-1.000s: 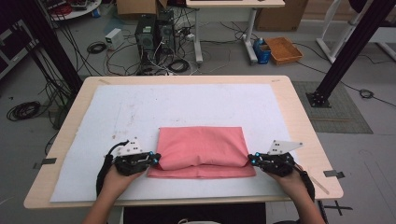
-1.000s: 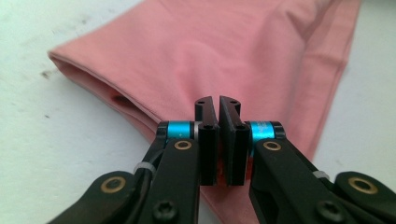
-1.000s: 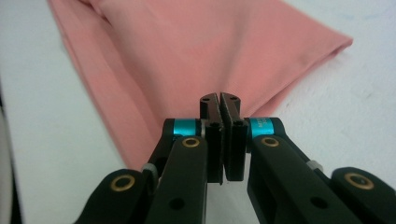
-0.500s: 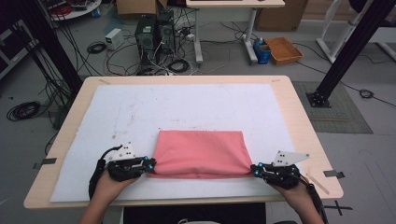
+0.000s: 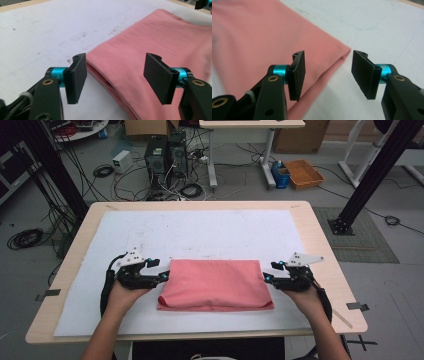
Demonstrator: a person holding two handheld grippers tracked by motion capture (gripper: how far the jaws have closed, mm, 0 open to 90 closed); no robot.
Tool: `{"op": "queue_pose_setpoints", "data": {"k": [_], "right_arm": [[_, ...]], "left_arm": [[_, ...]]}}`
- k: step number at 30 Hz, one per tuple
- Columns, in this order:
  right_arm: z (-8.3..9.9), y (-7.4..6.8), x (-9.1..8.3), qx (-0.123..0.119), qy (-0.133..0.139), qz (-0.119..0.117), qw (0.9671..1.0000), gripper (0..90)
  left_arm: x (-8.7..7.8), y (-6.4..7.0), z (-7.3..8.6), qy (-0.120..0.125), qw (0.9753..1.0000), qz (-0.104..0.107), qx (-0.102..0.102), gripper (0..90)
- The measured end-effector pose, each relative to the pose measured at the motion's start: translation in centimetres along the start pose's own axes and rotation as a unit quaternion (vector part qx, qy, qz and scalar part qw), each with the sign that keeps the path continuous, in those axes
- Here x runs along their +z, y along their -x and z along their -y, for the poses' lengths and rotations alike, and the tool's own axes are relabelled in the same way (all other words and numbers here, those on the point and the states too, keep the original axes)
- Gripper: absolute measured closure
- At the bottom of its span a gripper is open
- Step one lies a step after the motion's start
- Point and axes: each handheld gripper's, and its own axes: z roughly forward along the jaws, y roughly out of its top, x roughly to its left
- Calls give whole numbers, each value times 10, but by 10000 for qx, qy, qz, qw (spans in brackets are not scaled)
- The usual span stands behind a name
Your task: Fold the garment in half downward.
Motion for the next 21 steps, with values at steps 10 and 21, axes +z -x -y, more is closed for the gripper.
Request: {"op": "queue_pose_setpoints", "data": {"k": [10,21], "right_arm": [[-25,28,50,412,-534,55,9977,480],[-16,31,70,391,-1006,-202,9940,856]], "left_arm": [[46,-32,4,-431,9969,-47,-663,351],[59,-26,6,-863,9952,-128,-448,776]]}}
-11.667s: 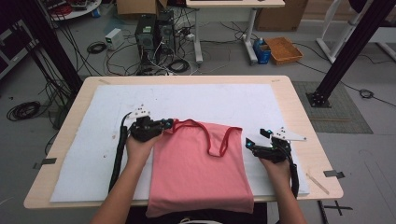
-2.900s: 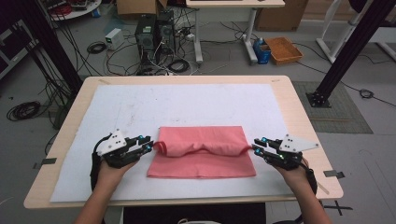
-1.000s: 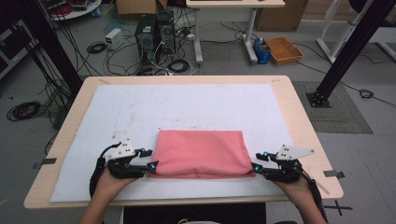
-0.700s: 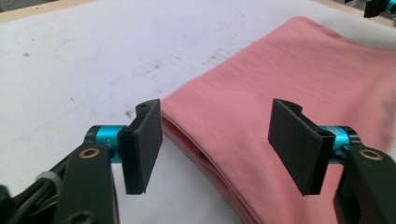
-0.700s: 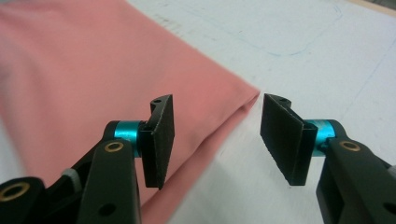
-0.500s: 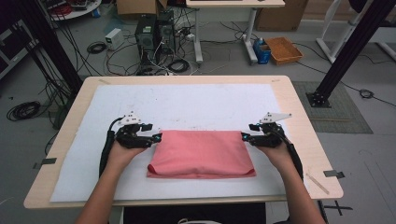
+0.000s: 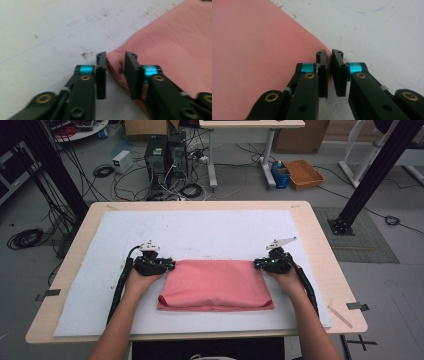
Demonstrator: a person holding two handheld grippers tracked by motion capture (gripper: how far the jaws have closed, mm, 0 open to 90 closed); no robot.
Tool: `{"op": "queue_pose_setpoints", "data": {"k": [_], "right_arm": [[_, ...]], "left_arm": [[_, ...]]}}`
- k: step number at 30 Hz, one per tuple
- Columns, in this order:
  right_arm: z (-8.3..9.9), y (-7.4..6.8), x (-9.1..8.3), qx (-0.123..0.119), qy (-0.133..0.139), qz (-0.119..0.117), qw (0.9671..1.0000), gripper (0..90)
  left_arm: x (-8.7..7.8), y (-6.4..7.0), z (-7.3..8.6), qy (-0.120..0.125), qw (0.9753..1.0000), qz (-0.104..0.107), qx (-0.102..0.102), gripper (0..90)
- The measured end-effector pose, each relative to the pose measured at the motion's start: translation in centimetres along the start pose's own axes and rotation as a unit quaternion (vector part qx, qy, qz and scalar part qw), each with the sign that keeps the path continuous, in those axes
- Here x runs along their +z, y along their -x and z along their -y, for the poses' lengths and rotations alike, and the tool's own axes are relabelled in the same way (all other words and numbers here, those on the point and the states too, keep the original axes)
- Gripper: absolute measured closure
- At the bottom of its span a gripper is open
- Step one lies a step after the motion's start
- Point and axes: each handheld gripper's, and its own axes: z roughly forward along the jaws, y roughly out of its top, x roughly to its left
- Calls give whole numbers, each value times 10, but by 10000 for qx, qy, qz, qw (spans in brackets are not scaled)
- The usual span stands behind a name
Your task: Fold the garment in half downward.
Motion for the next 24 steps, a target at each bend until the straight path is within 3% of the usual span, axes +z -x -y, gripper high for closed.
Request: {"op": "queue_pose_setpoints", "data": {"k": [3,10,14,20,21,24], "right_arm": [[0,-2,-2,-88,3,60,9999,867],[1,3,-13,-151,180,112,9997,874],[0,8,-18,-213,174,165,9995,875],[0,19,-19,-175,145,281,9993,875],[0,20,-19,-138,115,297,9994,875],[0,25,-18,-101,138,319,9993,875]], "left_arm": [[0,5,-1,24,10000,25,62,846],[-11,20,-8,384,9990,174,167,859],[-10,24,-13,431,9986,178,253,859],[1,15,-18,416,9990,-115,100,860],[3,14,-18,479,9988,-106,22,860],[7,12,-19,473,9988,-100,35,860]]}}
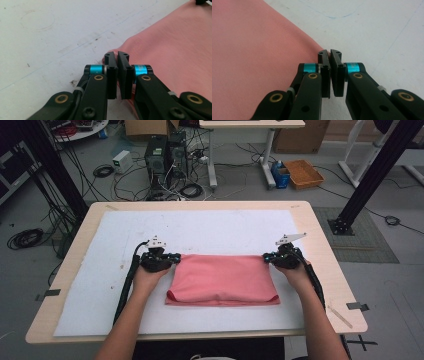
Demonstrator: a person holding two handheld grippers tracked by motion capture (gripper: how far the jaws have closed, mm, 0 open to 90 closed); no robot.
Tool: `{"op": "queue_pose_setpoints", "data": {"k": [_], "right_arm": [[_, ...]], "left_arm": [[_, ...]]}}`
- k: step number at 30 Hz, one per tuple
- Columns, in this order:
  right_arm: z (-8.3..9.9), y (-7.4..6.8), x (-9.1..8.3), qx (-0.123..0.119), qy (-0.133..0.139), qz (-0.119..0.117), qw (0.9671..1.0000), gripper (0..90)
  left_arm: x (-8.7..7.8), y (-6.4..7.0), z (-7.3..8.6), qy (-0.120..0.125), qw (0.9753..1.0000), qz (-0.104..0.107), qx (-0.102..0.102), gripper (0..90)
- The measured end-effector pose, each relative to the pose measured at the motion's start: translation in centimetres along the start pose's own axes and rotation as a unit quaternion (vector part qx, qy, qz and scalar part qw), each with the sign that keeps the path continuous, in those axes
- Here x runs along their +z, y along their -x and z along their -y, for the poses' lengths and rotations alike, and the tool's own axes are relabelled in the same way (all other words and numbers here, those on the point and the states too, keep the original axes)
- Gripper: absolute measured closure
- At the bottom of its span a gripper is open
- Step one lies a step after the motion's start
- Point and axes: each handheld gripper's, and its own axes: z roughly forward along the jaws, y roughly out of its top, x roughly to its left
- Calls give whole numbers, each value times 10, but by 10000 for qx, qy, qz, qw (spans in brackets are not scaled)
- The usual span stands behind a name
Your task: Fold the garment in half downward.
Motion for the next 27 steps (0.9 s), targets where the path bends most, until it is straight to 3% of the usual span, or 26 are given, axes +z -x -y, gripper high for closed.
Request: {"op": "queue_pose_setpoints", "data": {"k": [5,6,7,10,14,19,22,27], "right_arm": [[0,3,1,-29,79,22,10000,871],[0,1,2,-72,153,110,9998,714],[-1,-1,2,-120,163,249,9995,626],[-2,-6,-4,-167,273,306,9990,495],[-1,-16,-18,-138,616,220,9978,367],[5,-31,-28,-209,935,37,9954,288],[7,-36,-30,-185,997,-75,9948,248],[8,-37,-32,-122,1061,-70,9943,215]], "left_arm": [[2,-3,2,10,9999,-9,-111,856],[1,-3,2,44,9999,-92,-106,800],[-2,-4,2,45,9998,-150,-129,696],[-15,-2,3,205,9994,-191,-179,502],[-38,8,9,448,9988,-200,12,360],[-61,15,20,901,9958,52,157,279],[-67,17,28,1066,9942,58,108,249],[-64,18,29,958,9952,174,63,239]]}}
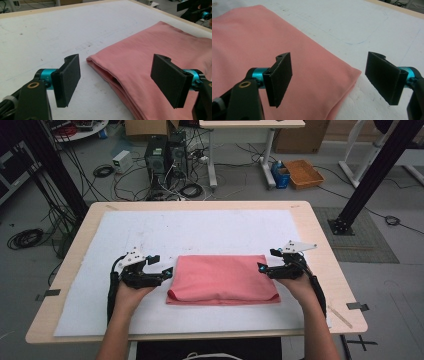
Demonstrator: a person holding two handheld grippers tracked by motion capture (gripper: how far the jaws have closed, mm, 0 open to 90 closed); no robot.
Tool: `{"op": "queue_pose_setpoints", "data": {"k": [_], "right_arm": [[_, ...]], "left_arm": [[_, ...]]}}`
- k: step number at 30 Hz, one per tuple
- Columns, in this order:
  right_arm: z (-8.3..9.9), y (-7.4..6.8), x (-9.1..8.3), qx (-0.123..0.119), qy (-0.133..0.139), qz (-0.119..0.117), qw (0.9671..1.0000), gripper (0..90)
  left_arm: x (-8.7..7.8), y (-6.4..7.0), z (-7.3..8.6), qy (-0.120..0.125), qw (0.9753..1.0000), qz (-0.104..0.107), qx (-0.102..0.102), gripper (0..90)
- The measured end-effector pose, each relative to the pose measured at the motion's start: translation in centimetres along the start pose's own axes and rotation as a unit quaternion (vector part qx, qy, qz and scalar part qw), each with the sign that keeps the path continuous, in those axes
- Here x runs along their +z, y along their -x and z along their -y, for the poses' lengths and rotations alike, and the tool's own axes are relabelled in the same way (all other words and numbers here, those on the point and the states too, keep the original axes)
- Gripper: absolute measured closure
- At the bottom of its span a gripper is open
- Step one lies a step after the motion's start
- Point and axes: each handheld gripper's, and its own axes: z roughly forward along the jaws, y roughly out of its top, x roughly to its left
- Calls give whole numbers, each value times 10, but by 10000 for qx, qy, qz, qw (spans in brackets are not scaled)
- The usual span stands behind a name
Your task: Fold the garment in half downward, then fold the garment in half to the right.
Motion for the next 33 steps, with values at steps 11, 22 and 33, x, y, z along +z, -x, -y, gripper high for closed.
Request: {"op": "queue_pose_setpoints", "data": {"k": [11,22,33], "right_arm": [[-11,10,-17,-38,68,89,9999,213],[-21,7,-14,-213,53,7,9998,213],[-22,4,-4,-310,-32,-112,9995,214]], "left_arm": [[7,9,-3,-392,9991,100,-146,236],[7,29,22,-1054,9938,-112,-321,236],[5,50,33,-1472,9886,-296,-119,352]]}}
